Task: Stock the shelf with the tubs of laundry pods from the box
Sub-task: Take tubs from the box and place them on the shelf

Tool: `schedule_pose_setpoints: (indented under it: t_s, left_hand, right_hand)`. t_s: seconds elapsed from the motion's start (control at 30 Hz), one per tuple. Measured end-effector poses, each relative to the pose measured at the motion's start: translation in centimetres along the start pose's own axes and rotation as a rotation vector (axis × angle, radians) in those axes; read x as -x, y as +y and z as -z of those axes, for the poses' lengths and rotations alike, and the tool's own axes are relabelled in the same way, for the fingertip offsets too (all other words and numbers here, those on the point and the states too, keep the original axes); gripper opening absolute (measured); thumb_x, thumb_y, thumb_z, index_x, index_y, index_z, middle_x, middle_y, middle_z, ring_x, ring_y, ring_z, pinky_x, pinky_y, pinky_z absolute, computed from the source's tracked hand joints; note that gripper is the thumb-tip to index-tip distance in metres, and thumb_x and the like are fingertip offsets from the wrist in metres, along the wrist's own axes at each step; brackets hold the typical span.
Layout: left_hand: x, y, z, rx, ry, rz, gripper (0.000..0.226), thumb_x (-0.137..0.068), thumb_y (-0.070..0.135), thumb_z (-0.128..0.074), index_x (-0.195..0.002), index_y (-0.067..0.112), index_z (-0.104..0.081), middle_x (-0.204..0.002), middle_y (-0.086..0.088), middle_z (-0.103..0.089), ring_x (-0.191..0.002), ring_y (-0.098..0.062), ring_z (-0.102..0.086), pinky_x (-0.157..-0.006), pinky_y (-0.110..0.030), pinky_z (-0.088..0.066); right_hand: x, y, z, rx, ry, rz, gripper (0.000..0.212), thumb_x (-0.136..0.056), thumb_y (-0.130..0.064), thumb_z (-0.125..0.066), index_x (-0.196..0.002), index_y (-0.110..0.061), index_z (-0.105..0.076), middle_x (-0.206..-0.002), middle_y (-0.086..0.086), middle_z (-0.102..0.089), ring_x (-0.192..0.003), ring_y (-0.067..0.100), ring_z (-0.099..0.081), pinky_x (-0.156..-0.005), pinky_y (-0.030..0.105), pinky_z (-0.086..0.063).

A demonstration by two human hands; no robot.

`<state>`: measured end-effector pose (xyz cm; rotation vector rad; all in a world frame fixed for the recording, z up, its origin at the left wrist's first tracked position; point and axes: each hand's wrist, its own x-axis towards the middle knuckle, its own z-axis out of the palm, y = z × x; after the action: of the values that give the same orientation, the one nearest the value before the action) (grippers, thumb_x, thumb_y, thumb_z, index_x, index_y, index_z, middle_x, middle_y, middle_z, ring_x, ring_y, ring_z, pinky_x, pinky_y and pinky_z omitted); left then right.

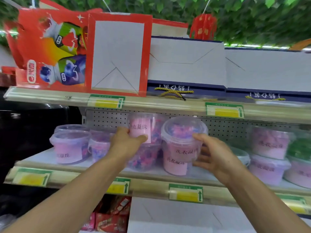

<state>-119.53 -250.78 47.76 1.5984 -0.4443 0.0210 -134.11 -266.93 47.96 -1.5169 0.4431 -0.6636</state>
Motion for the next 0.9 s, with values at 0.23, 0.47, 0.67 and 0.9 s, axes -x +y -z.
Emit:
schedule_pose_setpoints:
  t_s: [0.23, 0.47, 0.67, 0.9]
  left_hand:
    - [-2.0, -1.2, 0.1, -0.629, 0.209, -0.242, 0.043, -0.081, 0.032, -0.069, -0.111, 0.013, -0.045, -0.116, -0.008, -0.052, -0.101, -0.030, -0.054, -0.073, -0.040, -0.047]
    - [0.2, -3.2, -1.3, -1.006, 0.278, -0.757, 0.062, -0.058, 0.016, -0.083, -0.115, 0.018, -0.059, -0.117, -0.014, -0.054, -0.102, -0.034, -0.052, -0.079, -0.043, -0.044]
    - [1.4, -3.9, -2.3, -0.976, 0.170, -0.680, 0.071, -0.061, 0.027, -0.081, -0.125, 0.018, -0.054, -0.125, -0.017, -0.048, -0.108, -0.037, -0.048, -0.083, -0.046, -0.045]
    - [2.9, -2.3, -6.0, -0.714, -0.182, -0.728, 0.076, -0.082, 0.034, -0.065, -0.145, 0.018, -0.026, -0.141, -0.001, -0.040, -0.127, -0.021, -0.034, -0.106, -0.031, -0.029]
  right_hand:
    - [0.3, -1.3, -0.2, -0.062, 0.084, 0.004, 0.019, -0.085, -0.034, -0.062, -0.094, -0.017, -0.060, -0.080, 0.006, -0.064, -0.074, 0.022, -0.063, -0.081, 0.043, -0.055]
    - [1.0, -1.8, -0.3, -0.083, 0.091, 0.002, 0.013, -0.087, -0.032, -0.059, -0.086, -0.019, -0.057, -0.079, 0.006, -0.062, -0.074, 0.020, -0.061, -0.076, 0.039, -0.053]
    - [0.6, -1.9, -0.2, -0.102, 0.121, -0.041, 0.015, -0.088, -0.032, -0.059, -0.084, -0.019, -0.055, -0.079, 0.007, -0.059, -0.075, 0.022, -0.060, -0.077, 0.039, -0.053]
    - [-1.0, -1.1, 0.6, 0.040, 0.003, -0.063, 0.039, -0.093, -0.046, -0.048, -0.114, -0.015, -0.055, -0.096, 0.006, -0.062, -0.085, 0.024, -0.063, -0.084, 0.039, -0.053]
